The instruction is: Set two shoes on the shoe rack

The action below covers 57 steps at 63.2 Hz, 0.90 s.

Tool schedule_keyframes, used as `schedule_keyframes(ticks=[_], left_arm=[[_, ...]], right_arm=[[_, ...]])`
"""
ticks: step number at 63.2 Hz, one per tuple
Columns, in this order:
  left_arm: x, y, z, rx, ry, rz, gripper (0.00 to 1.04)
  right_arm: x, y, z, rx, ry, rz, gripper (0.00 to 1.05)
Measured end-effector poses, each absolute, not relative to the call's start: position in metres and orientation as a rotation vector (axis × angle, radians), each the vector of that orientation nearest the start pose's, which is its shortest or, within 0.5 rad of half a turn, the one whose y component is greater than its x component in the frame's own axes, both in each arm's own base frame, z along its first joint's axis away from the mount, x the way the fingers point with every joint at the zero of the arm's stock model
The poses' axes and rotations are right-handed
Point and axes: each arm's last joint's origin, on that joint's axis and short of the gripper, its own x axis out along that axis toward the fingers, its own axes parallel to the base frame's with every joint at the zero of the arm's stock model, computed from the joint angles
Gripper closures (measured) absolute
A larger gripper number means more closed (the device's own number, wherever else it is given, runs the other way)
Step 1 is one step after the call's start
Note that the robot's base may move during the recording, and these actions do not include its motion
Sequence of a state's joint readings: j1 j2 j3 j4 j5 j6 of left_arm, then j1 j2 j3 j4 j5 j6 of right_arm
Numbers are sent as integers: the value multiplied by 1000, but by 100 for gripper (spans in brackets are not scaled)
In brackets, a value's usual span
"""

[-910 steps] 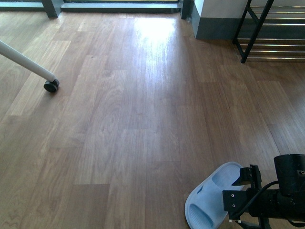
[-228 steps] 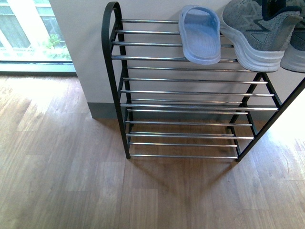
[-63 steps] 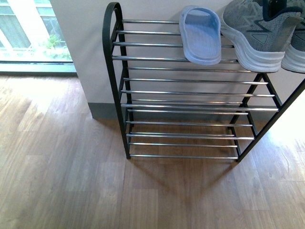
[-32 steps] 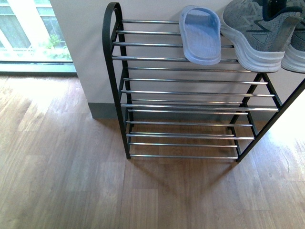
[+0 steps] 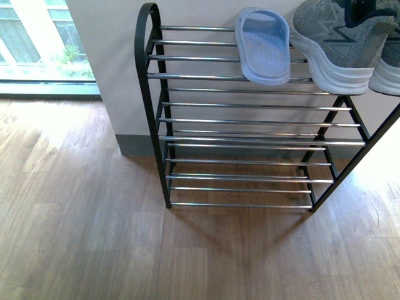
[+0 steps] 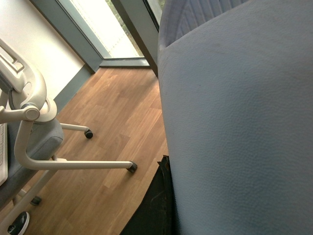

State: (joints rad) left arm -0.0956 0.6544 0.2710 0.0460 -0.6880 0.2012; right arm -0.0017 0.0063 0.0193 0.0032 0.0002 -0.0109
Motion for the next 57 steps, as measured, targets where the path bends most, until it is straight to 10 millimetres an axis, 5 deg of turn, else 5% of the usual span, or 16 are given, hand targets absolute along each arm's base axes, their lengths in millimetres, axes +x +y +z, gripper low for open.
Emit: schedule_keyframes(ticks=[6, 12, 18, 23, 36, 57], left_arm=[[147, 5, 197, 279, 402, 505, 103], [166, -3, 206, -11, 470, 315, 103], [195, -15, 221, -85, 492, 191, 103], [240, -31, 233, -72, 546, 73, 103], [329, -60, 230, 101, 691, -31, 103], [422, -114, 250, 276, 707, -150, 103]], right_arm=[[97, 0, 170, -11, -16, -2, 64], [97, 0, 170, -11, -16, -2, 41], [97, 0, 170, -11, -16, -2, 25], [97, 0, 170, -10, -16, -2, 8], [97, 0, 170, -10, -17, -2, 9], [97, 0, 170, -10, -17, -2, 9]])
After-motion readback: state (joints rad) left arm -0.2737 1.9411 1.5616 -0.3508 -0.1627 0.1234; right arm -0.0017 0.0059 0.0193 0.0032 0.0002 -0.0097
